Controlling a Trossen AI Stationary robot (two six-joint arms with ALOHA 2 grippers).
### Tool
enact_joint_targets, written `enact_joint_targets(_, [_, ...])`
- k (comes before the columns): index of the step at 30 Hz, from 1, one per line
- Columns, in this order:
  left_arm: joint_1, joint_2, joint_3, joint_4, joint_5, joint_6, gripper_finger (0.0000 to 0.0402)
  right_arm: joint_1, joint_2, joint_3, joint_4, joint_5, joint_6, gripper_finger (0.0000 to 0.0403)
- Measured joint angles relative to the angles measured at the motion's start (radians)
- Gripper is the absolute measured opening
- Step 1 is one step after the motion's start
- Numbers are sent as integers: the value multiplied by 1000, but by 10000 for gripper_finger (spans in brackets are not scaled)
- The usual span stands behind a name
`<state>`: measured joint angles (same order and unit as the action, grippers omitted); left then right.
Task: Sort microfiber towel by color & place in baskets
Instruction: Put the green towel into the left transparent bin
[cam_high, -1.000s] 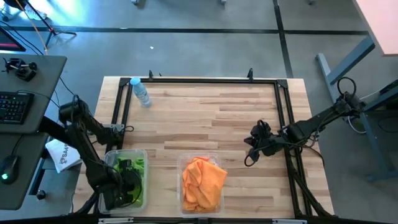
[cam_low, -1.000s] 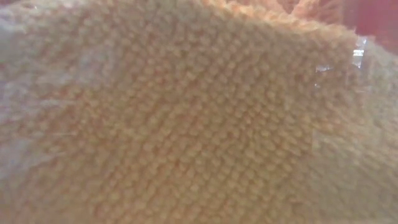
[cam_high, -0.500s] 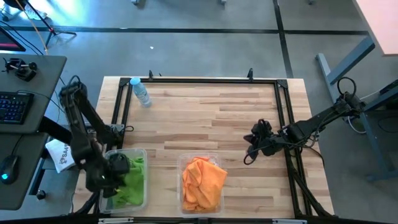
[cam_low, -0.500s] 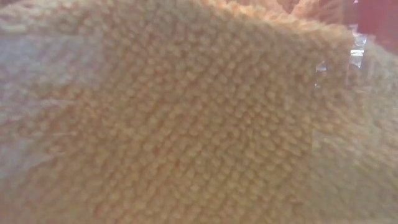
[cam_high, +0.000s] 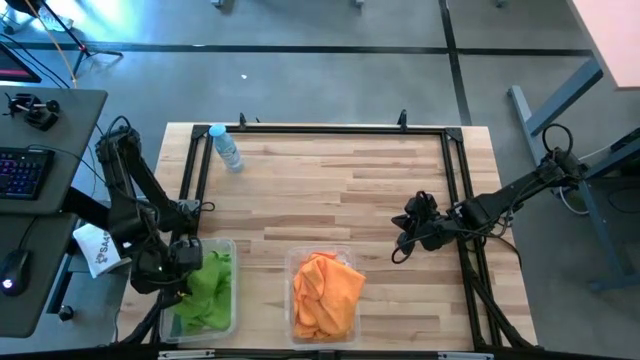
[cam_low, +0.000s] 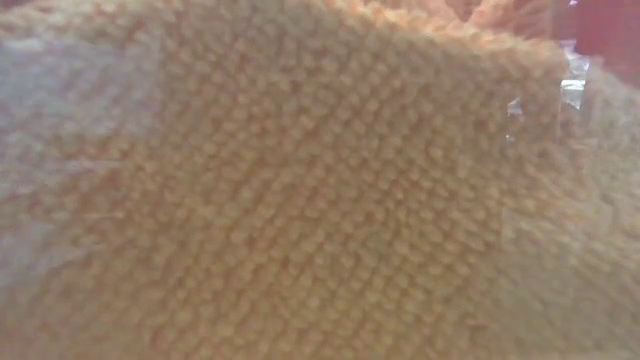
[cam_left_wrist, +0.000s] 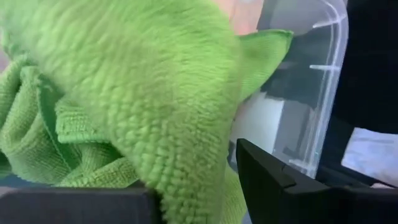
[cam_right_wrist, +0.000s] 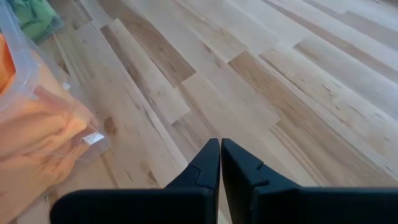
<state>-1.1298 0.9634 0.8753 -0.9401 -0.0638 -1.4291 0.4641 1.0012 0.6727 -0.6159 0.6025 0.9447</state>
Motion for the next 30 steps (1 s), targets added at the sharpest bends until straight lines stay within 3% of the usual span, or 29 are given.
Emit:
enact_joint_targets(5, [31,16,26,5,14,-2,104,0,0,0,0,0,0,11])
enact_joint_targets(12, [78,177,56,18,208,68,104,-2,0,0,0,39,24,11])
enact_joint_targets(18, [85,222,56,-58,236,42,103,-27,0,0,-8,42,18,11])
enact_joint_targets(22, [85,198,114,-206,225,-7,103,-47,0,0,-15,39,16,11])
enact_joint_targets(26, [85,197,238,-370,151,-17,103,-68,0,0,-15,18,-7,11])
enact_joint_targets(30, [96,205,330,-408,67,-18,103,-90,0,0,-18,-8,-12,11])
